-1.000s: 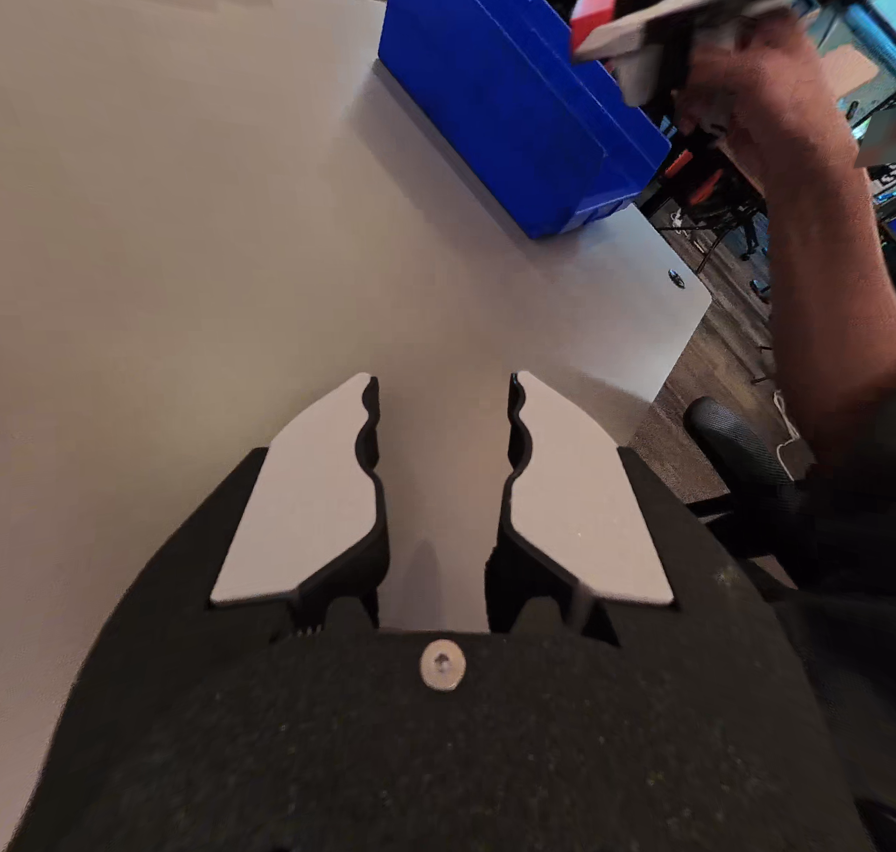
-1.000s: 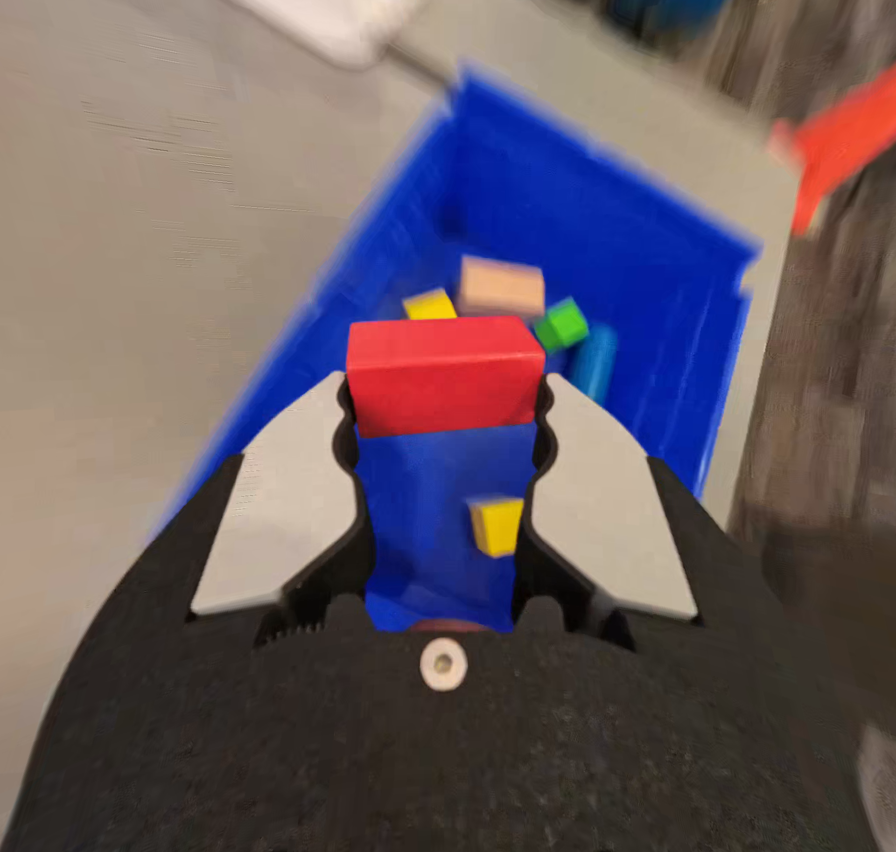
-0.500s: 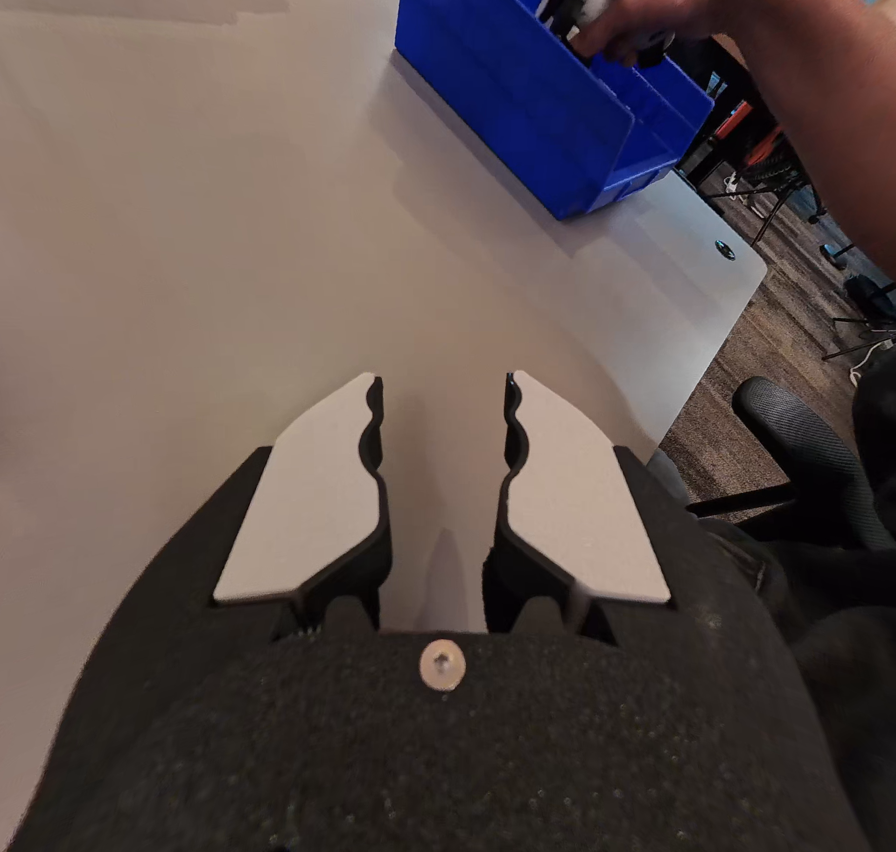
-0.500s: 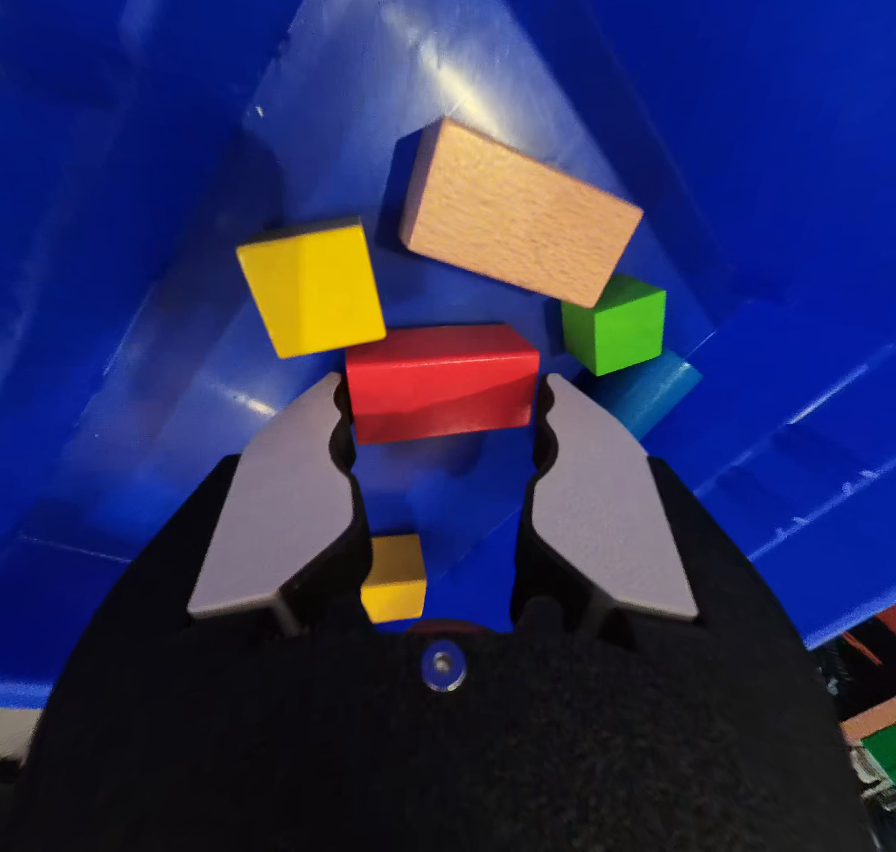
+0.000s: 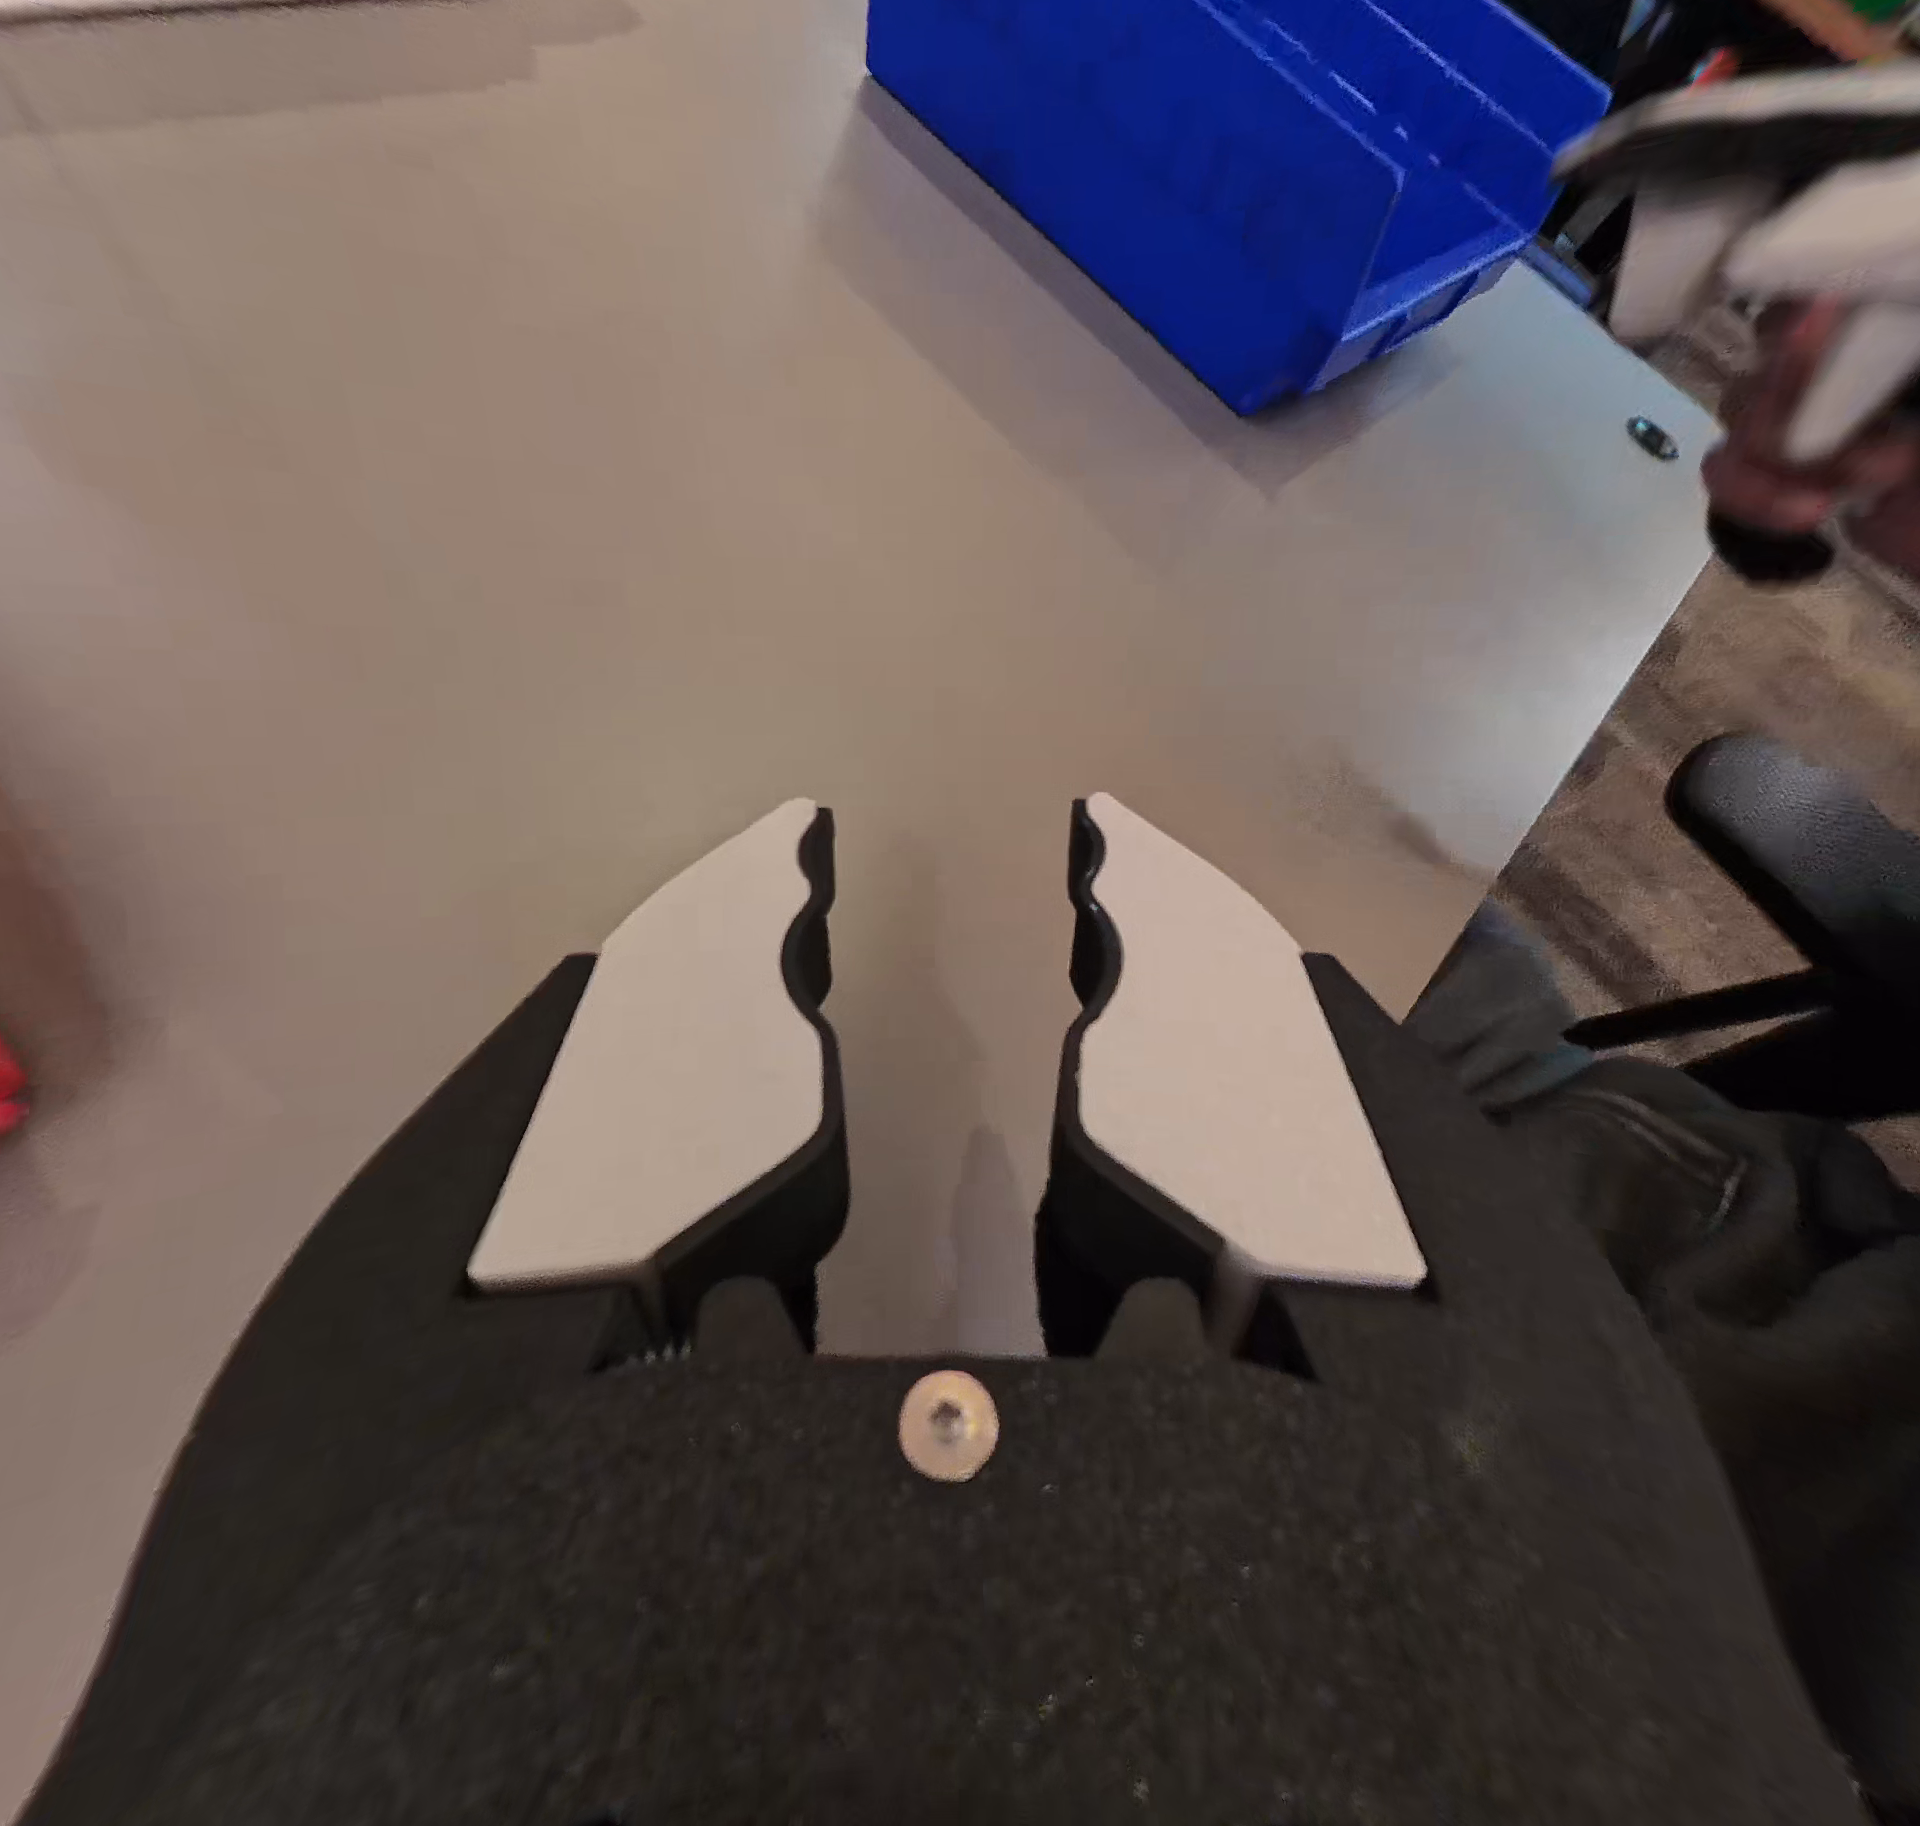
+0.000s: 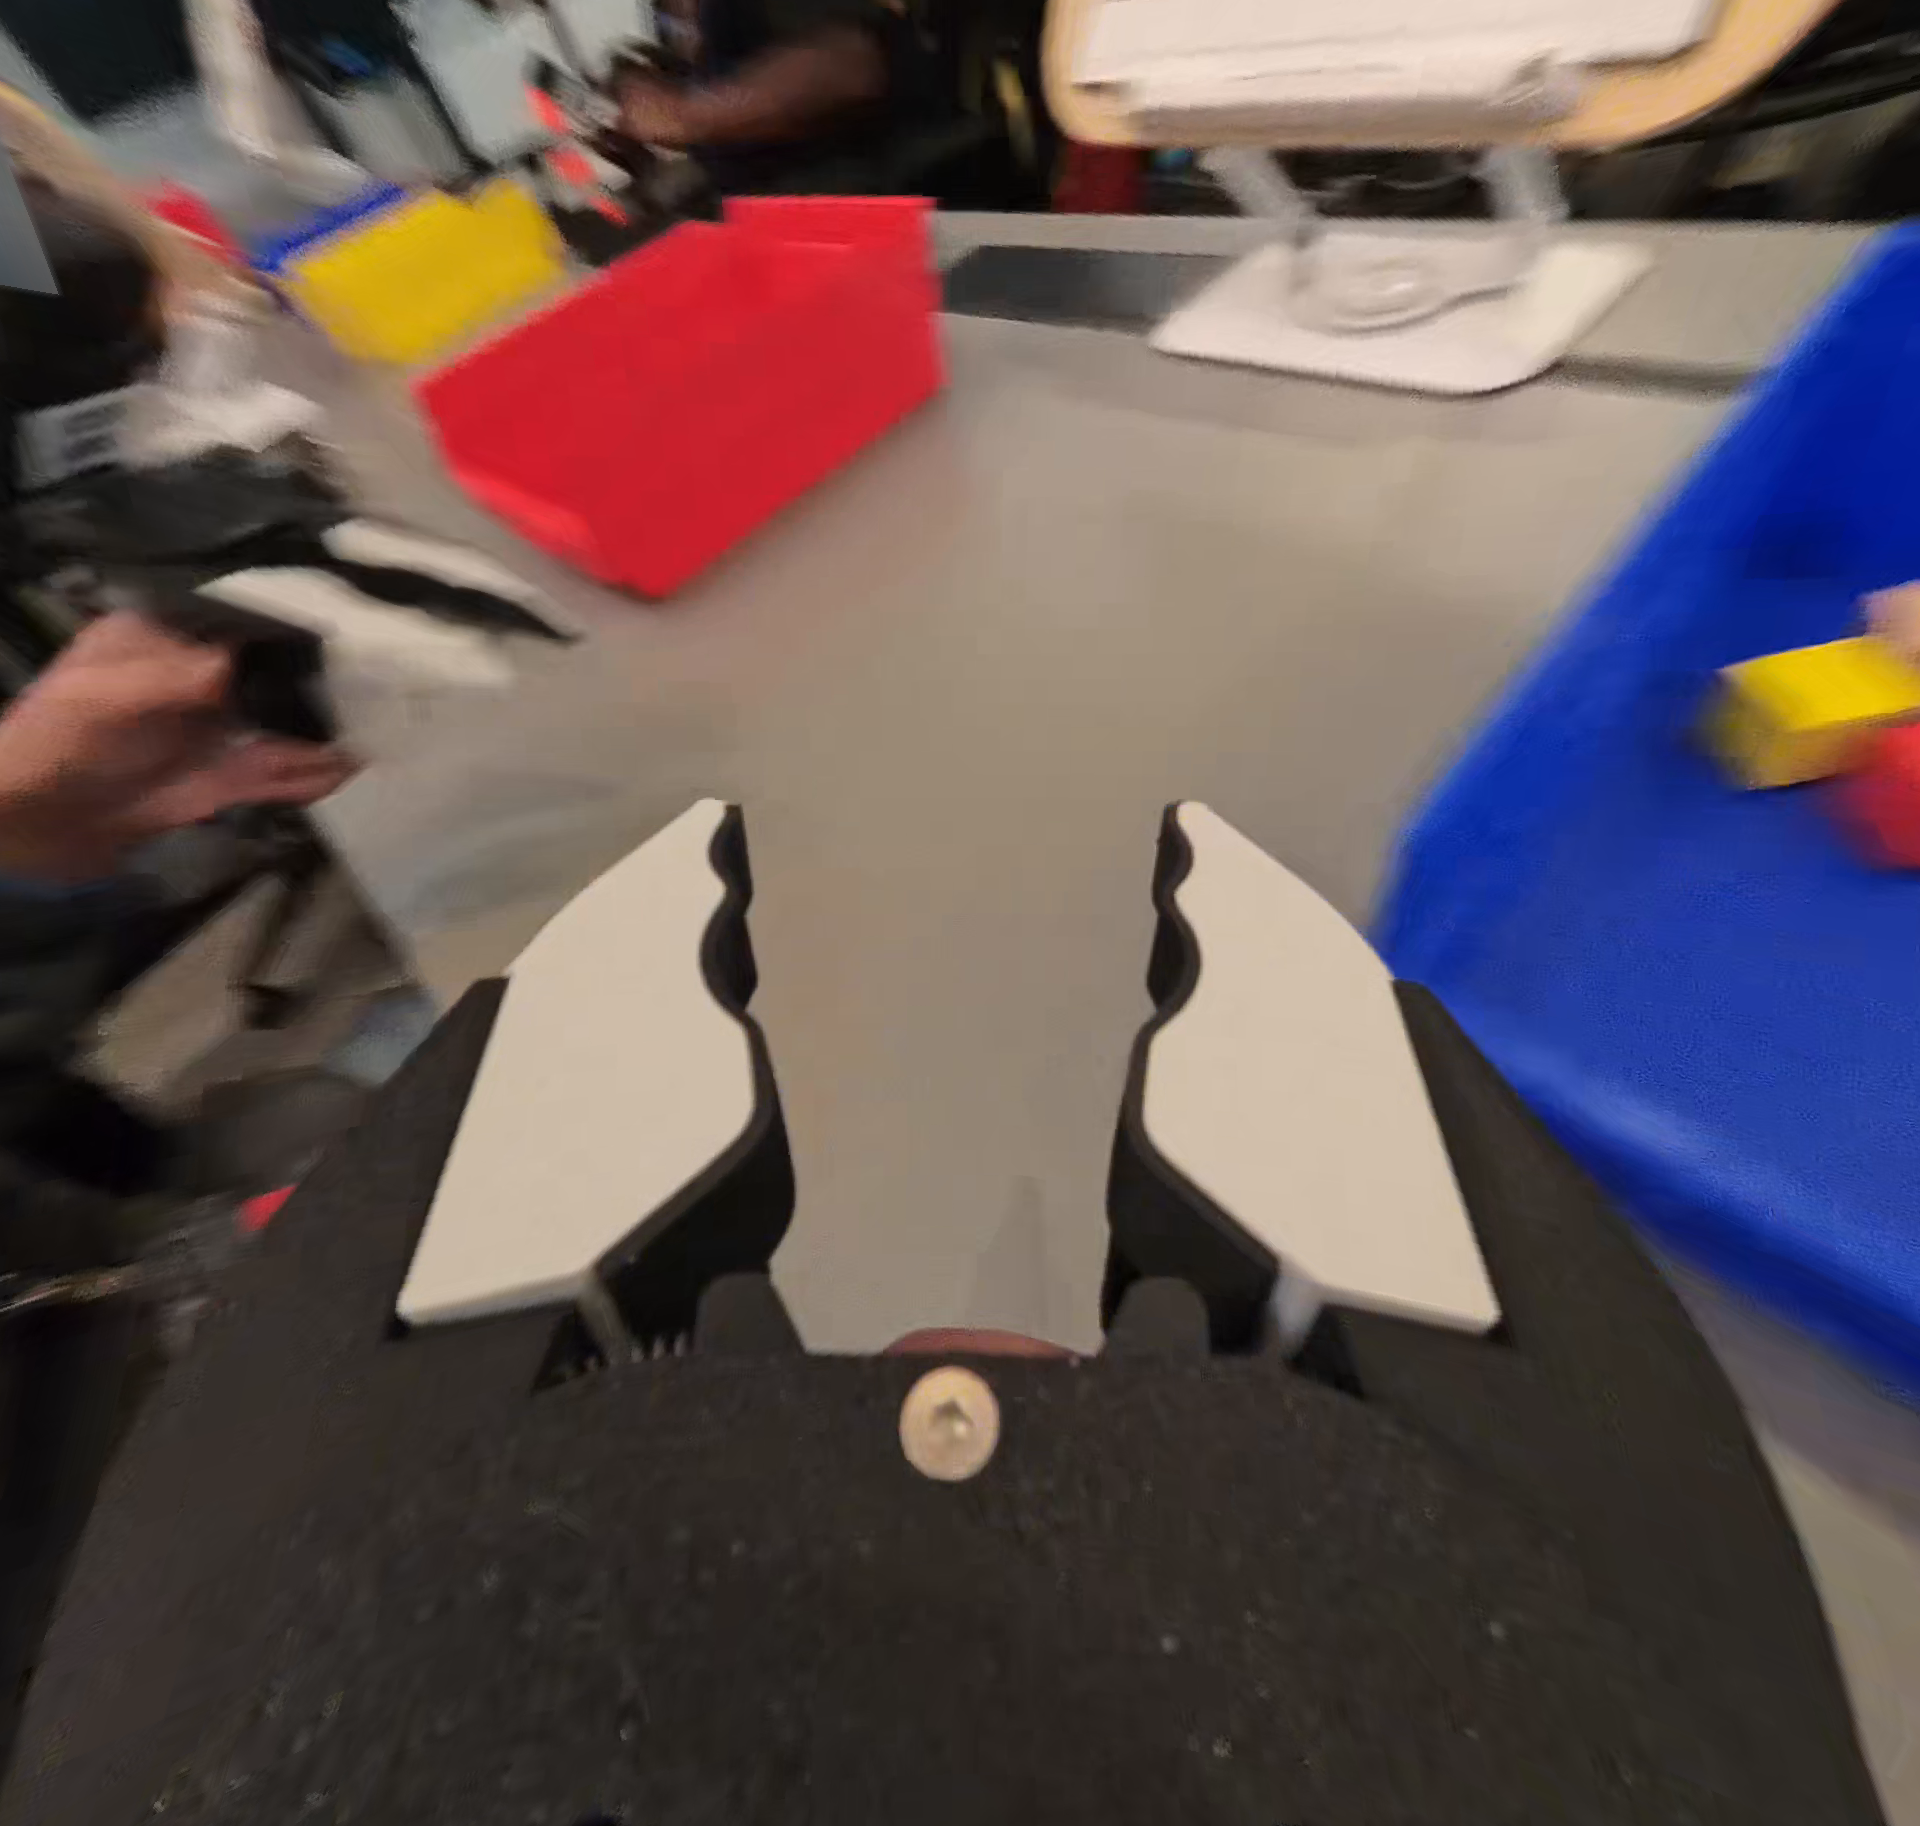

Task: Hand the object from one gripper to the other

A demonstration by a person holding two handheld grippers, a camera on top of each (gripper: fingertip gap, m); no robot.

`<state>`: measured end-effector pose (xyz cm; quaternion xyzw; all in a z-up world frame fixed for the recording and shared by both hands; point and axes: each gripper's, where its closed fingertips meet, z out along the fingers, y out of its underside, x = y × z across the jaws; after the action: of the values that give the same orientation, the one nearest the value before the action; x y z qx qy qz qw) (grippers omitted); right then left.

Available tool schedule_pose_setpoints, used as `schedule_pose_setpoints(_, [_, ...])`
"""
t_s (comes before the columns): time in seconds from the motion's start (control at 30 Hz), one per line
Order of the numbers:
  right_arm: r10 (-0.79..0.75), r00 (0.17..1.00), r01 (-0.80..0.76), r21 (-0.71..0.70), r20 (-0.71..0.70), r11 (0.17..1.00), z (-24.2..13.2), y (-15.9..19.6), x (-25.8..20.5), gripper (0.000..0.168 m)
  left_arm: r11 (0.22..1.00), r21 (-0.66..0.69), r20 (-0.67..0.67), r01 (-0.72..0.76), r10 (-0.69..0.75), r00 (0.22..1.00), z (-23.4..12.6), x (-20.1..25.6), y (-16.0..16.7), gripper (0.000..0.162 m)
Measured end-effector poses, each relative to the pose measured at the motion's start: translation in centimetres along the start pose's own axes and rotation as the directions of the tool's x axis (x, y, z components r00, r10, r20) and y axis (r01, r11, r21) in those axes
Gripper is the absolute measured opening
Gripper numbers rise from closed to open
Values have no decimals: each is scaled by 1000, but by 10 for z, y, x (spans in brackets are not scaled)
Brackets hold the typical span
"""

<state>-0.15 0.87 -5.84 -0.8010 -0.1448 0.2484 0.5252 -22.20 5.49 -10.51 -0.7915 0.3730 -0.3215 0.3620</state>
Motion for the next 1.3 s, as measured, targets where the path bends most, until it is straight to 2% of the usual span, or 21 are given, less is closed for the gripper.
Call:
schedule_pose_setpoints(0.1, [52,996,-58,85,75,995,3,38,-39,73,994,-28,228,-103,107,968,-39,-63,-25,48])
schedule_pose_setpoints(0.2, [-55,998,54,65,14,996,5,57,-46,75,981,-160,417,-113,171,893,-81,-150,-41,51])
schedule_pose_setpoints(0.27, [-140,990,139,65,17,988,9,58,-52,75,967,-251,456,-42,156,876,-94,-202,-41,56])
schedule_pose_setpoints(0.37, [-174,984,174,10,48,985,17,70,-58,76,914,-395,484,92,122,867,-95,-265,-30,68])
schedule_pose_setpoints(0.53, [-161,982,165,-25,100,986,22,82,-67,76,828,-512,498,228,70,864,-70,-324,-9,76])
schedule_pose_setpoints(0.7, [-153,983,157,-28,104,987,19,84,-64,76,773,-579,532,259,117,839,-51,-344,4,78])
schedule_pose_setpoints(0.83, [-138,985,142,-29,107,989,18,85,-61,75,718,-638,576,279,204,792,-53,-358,21,80])
schedule_pose_setpoints(1.07, [-102,985,109,-45,136,993,21,90,-62,75,748,-591,552,303,101,827,-47,-356,29,72])
schedule_pose_setpoints(1.13, [-98,985,106,-48,142,993,22,90,-63,75,756,-557,561,344,37,827,-49,-351,28,72])
schedule_pose_setpoints(1.2, [-112,984,117,-31,140,993,21,86,-64,74,802,-463,525,379,-97,846,-46,-336,15,71])
schedule_pose_setpoints(1.27, [-144,980,146,-2,139,989,23,77,-62,72,855,-331,423,400,-244,872,-46,-309,-12,71])
schedule_pose_setpoints(1.3, [-175,976,177,1,130,984,26,72,-59,72,870,-262,328,418,-326,886,-46,-288,-29,71])
